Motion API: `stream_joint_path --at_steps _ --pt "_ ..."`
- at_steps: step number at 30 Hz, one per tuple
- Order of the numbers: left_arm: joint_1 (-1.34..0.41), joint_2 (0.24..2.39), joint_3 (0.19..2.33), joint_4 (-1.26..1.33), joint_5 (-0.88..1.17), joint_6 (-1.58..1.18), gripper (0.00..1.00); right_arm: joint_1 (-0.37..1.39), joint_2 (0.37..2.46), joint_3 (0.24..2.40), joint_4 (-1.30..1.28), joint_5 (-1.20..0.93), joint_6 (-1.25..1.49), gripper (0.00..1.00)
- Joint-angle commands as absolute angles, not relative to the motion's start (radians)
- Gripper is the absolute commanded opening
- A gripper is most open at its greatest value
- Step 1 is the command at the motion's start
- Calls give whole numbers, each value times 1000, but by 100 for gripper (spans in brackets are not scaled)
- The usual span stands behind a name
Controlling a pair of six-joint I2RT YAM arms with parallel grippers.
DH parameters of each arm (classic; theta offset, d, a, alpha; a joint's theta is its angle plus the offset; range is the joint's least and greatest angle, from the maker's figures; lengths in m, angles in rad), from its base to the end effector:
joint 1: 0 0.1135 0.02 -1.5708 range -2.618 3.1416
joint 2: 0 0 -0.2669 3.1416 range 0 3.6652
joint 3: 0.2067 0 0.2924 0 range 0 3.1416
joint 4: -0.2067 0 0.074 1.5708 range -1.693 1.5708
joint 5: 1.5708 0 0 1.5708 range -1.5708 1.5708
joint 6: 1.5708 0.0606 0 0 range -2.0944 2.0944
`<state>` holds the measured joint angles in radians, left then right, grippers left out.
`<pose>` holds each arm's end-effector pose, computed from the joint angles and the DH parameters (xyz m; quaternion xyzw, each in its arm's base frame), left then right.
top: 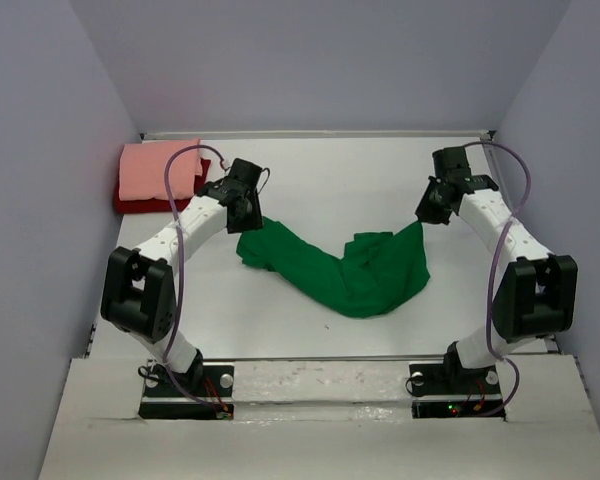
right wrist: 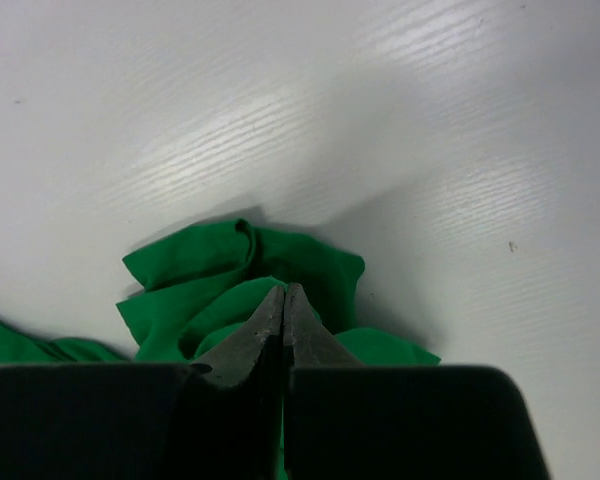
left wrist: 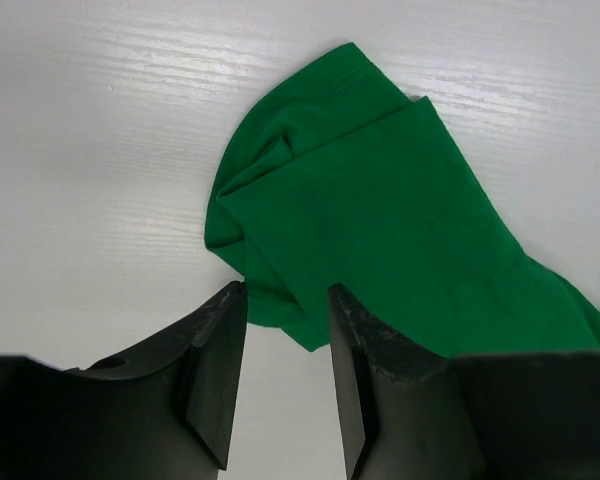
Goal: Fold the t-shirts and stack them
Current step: Flatten out the tshirt
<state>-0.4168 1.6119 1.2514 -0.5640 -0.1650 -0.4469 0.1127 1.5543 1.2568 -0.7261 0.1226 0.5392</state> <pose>0.3702 -0.1530 0.2286 -0.0404 0.9445 -0.0615 0.3201 0.3750 0.0350 0.2393 0.2196 0.9357 0.0305 0.2744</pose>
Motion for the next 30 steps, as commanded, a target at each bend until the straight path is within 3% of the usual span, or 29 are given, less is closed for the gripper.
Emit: stream_joint_path --at_steps 1,10,18,23,30 --pt "-411 1554 1278 -522 -155 -448 47 120 1548 1342 -749 175 505 0" --pt "-411 1591 1417 -534 -97 -433 46 135 1543 1474 -838 144 463 0" --pt "-411 1586 1439 -522 -94 -413 45 146 1568 1590 -885 304 488 0" --pt "-411 1666 1474 -565 -91 -374 48 146 1611 1692 -920 301 482 0" --pt "-374 1833 1503 -528 -19 -345 50 146 1601 1677 -899 226 486 0"
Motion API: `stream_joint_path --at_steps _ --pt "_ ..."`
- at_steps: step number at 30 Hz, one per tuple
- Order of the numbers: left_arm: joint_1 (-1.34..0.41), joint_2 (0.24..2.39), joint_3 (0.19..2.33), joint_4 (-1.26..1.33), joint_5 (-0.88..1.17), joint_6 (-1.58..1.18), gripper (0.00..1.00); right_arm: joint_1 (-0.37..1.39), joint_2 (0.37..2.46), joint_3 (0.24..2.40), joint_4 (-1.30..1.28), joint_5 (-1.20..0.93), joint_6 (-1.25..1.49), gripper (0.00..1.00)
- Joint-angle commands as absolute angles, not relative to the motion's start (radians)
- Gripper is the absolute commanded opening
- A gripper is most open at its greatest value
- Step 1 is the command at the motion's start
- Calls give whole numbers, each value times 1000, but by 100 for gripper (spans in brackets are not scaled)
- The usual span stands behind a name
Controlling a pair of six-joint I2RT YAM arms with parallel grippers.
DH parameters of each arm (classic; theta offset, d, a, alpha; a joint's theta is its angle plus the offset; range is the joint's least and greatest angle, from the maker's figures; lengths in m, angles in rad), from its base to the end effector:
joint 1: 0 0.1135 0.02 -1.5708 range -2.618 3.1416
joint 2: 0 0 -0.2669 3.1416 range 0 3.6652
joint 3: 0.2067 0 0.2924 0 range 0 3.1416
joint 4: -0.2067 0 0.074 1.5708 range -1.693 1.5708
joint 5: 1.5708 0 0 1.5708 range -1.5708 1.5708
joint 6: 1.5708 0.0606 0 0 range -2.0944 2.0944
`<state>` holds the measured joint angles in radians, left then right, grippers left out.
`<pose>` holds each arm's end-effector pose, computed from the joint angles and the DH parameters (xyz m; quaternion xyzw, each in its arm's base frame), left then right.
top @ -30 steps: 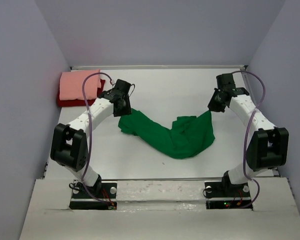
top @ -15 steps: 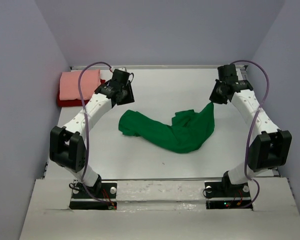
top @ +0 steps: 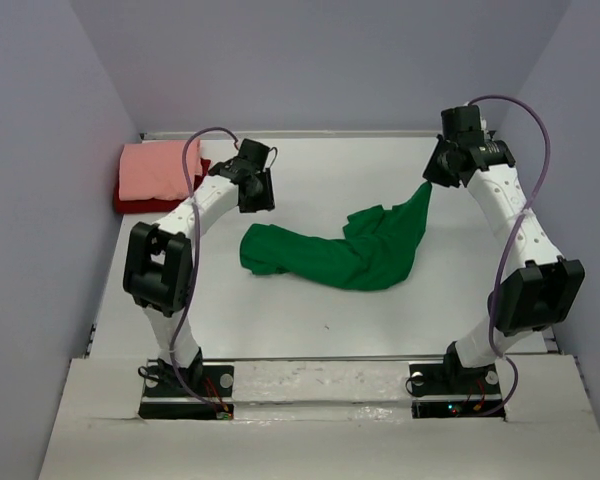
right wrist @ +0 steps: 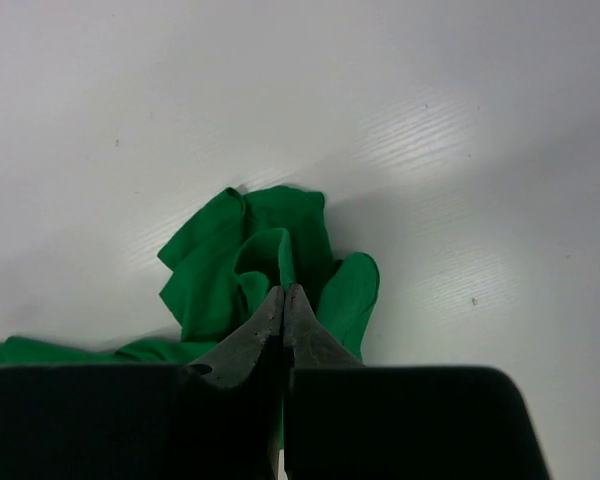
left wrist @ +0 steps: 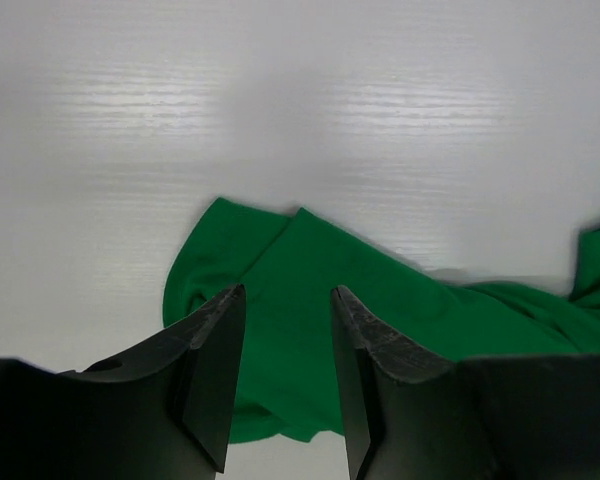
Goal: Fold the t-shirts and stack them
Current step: Flatten out the tshirt
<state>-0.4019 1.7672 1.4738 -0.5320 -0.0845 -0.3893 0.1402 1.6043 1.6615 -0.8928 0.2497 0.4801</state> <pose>0.4203 -0.1731 0.2512 -0.0095 0.9306 -0.1039 0.3509 0.3984 0.0411 0.3581 0.2007 0.9050 -0.0018 0.3750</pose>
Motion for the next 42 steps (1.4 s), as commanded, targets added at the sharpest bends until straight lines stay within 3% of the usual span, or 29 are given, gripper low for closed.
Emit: stream_joint_path --at_steps 1,20,42 --pt "-371 1873 1515 -522 -6 -342 50 146 1603 1671 -899 221 485 0" --pt "-342 2052 1684 -538 86 -319 48 146 1597 1643 -876 163 466 0" --pt "-345 2059 1528 -474 167 -354 46 146 1606 1641 -862 127 477 0"
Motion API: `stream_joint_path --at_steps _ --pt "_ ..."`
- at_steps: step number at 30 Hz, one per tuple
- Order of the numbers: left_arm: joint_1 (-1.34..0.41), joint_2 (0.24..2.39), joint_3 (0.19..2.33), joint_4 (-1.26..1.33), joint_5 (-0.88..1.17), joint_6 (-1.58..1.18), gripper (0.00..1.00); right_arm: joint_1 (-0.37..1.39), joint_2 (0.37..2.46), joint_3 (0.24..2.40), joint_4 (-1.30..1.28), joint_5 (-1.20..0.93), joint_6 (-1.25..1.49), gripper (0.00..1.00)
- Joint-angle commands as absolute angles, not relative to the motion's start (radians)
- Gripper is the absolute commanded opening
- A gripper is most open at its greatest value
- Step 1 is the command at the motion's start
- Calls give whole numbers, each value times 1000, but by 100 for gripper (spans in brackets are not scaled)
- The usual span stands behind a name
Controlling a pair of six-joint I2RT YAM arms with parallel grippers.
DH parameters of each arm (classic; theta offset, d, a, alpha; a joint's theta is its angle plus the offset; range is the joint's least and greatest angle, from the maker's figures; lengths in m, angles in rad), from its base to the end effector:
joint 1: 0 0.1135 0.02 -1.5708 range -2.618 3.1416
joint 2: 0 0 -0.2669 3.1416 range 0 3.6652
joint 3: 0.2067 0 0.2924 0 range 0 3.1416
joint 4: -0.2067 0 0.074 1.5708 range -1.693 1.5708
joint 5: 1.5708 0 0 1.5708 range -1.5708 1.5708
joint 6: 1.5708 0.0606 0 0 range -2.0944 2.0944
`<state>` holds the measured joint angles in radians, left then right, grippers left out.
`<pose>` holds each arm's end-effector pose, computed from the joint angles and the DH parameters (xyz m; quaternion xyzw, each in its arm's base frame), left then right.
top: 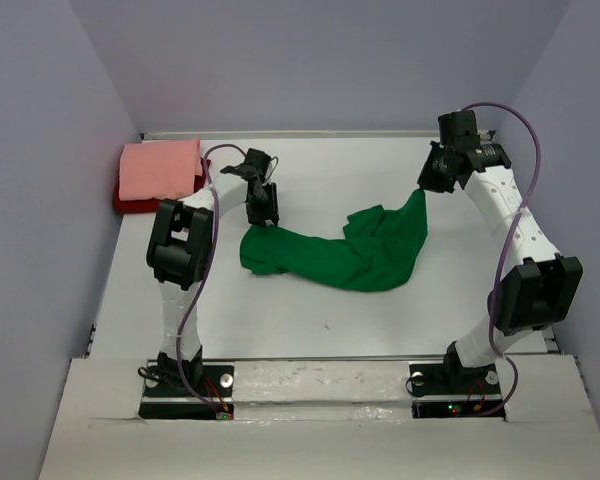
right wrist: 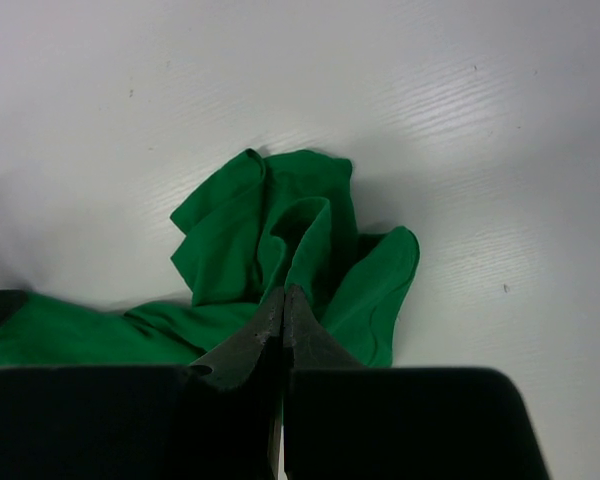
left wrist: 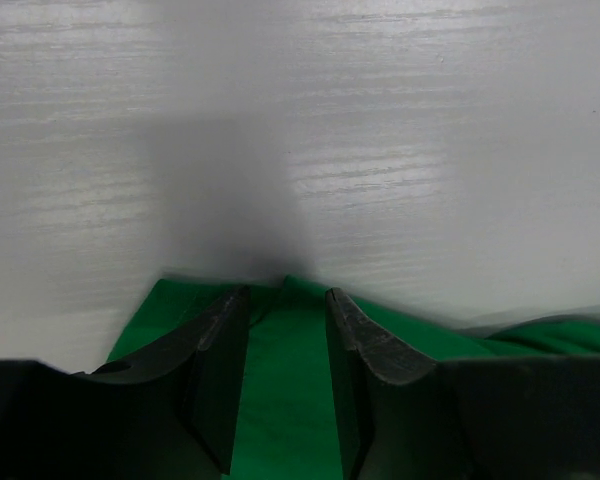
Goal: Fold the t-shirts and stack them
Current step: Flatten out the tshirt
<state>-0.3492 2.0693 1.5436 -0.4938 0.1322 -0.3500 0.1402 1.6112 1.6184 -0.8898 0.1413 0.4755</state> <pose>0.4628 -0.1770 0.1420 0.0176 0.9602 -0.1527 0.2334 0.3989 0.0477 0.3388 0.1802 0.9219 0.0386 0.3408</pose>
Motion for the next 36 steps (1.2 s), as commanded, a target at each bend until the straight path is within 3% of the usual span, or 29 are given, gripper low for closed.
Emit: stream_joint_path --at_steps 1,5,8,10,12,21,29,36 --pt "-347 2059 1529 -469 167 -357 46 146 1603 1640 -862 129 477 0" --pt "-345 2068 1543 -476 173 -354 41 146 1608 1638 -859 118 477 0" --pt "-350 2054 1537 -465 175 -357 26 146 1612 1632 -859 115 477 0" --pt "-348 2057 1546 -472 176 -356 10 146 1611 1626 -854 117 479 0" --pt "-351 2056 1546 -476 176 -353 4 146 1614 1631 -857 115 479 0" --pt "-351 1976 1520 -465 88 -382 0 146 1614 1629 -857 109 479 0" --pt "-359 1603 1523 -479 -92 -399 0 146 1614 1655 -882 202 462 0" --pt "-359 1335 1617 -534 -141 -414 0 146 1672 1850 -974 299 446 0"
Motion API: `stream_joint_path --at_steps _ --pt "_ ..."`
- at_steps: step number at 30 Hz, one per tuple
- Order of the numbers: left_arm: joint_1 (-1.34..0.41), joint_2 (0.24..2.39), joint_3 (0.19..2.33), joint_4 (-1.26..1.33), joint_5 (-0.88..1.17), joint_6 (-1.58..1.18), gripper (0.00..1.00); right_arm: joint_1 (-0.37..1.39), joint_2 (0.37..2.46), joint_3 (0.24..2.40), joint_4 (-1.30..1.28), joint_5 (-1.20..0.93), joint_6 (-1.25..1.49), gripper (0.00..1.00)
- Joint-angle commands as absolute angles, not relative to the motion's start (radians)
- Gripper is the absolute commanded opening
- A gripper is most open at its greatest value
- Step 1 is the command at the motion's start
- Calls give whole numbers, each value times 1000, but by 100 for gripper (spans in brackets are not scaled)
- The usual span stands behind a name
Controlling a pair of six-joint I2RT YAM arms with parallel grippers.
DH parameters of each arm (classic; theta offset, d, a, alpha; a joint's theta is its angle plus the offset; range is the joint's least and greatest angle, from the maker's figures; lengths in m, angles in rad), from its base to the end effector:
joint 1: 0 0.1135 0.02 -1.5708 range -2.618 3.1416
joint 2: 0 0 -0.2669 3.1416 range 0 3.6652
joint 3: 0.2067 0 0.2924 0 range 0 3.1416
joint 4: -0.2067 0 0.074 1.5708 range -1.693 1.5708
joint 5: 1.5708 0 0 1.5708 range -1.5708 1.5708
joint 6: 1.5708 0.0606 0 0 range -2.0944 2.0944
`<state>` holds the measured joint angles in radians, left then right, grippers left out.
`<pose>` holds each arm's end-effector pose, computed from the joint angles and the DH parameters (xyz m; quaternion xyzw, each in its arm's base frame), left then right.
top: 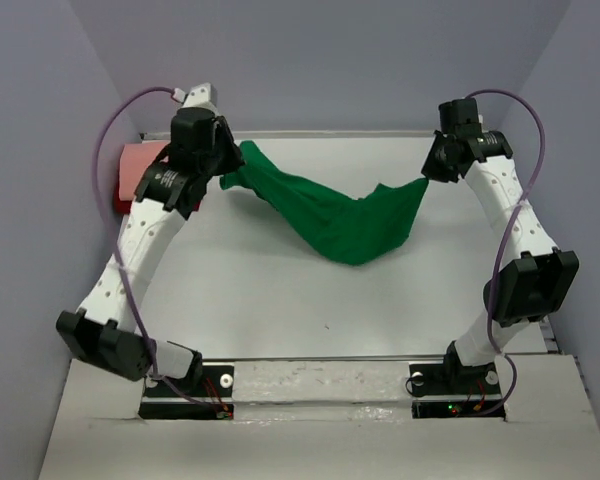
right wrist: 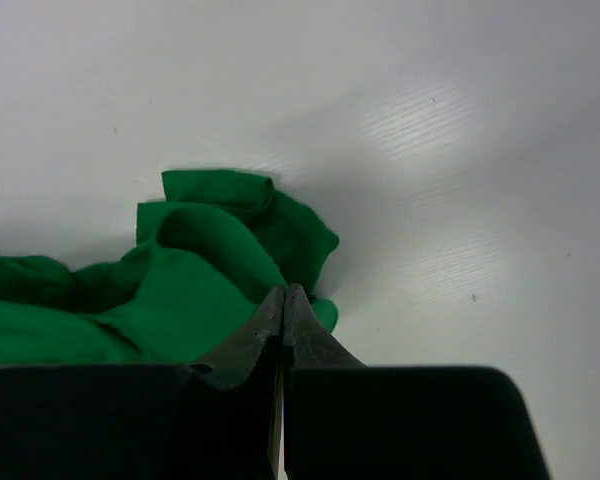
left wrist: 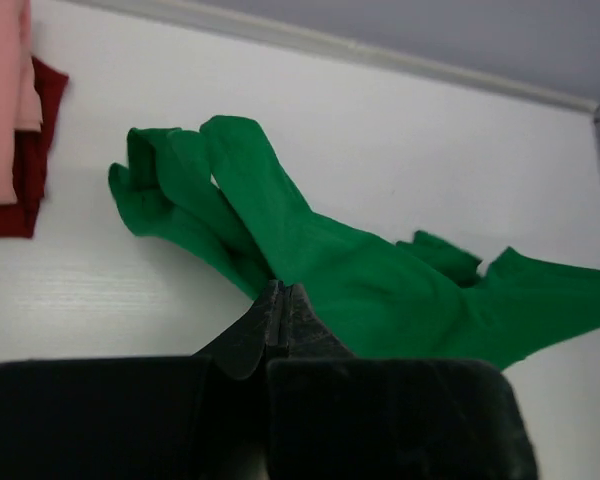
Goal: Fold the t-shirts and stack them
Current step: Flatten out the tshirt
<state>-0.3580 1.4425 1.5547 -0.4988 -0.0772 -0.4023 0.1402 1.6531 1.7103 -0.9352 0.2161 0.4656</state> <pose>0.3650 -0.1316 0.4192 -0.0399 0.8285 -0.1772 0.5298 0.4071 0.0443 0.3533 0.1876 0.9168 0.0039 0.3524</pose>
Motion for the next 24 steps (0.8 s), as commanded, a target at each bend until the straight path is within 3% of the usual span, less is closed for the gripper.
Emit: stream_joint_path --at_steps 1,13,21,24 --pt "-359 1300 1649 -560 -144 -413 0 146 1680 1876 -985 302 445 0" --pt "-357 1137 1802 -701 -201 -410 0 61 1753 2253 -1144 241 428 0" --pt "-357 1056 1790 -732 -195 -423 0 23 1827 2569 -1269 195 413 0" --pt "-359 1020 1770 -724 -202 -422 0 23 1789 2565 -1255 201 408 0"
